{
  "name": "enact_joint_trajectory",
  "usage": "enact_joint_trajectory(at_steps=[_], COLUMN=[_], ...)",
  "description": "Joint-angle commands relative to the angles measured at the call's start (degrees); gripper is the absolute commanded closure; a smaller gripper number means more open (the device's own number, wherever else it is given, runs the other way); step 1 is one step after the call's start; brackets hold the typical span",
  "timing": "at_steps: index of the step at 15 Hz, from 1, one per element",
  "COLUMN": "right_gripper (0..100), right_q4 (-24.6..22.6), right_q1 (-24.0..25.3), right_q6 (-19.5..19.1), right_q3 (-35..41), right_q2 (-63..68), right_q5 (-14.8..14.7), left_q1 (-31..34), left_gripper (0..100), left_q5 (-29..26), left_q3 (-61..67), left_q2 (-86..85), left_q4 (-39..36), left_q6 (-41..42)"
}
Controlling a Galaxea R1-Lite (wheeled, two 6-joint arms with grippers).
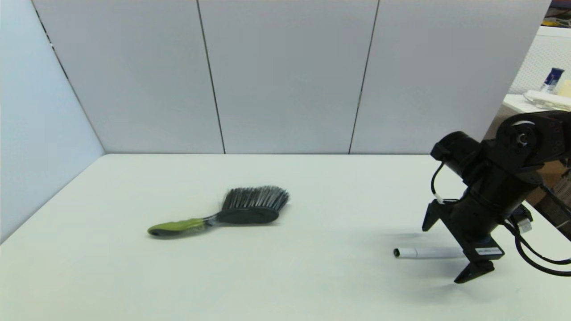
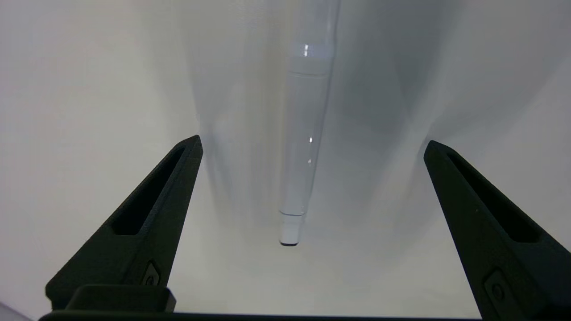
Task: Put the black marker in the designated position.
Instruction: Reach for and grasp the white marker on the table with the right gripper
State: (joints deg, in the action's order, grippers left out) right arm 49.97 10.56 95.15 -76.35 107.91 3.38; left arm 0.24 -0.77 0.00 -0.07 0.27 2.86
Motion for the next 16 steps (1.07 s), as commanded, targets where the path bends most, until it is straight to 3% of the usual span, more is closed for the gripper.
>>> enact_joint_trajectory(at_steps=[1,2,16], right_gripper=[0,100,100], right_q4=[0.30,0.30,0.39], right_q1=[-0.27,-0.27,-0.27], right_q6=[0.65,0.74,0.13], right_q3=[-0.55,-0.55,-1.70], right_q2=[0.55,0.81,-0.33], right_q5=[-0.04,-0.04,0.05], left_q1=[0.02,0.02,0.02], left_gripper=[0,0,0], left_q5=[-0.02,-0.02,-0.02], left_q3=[0.00,0.00,0.00], left_q2=[0.07,0.07,0.07], left_q4=[0.00,0.00,0.00], left_q6=[0.04,0.04,0.04])
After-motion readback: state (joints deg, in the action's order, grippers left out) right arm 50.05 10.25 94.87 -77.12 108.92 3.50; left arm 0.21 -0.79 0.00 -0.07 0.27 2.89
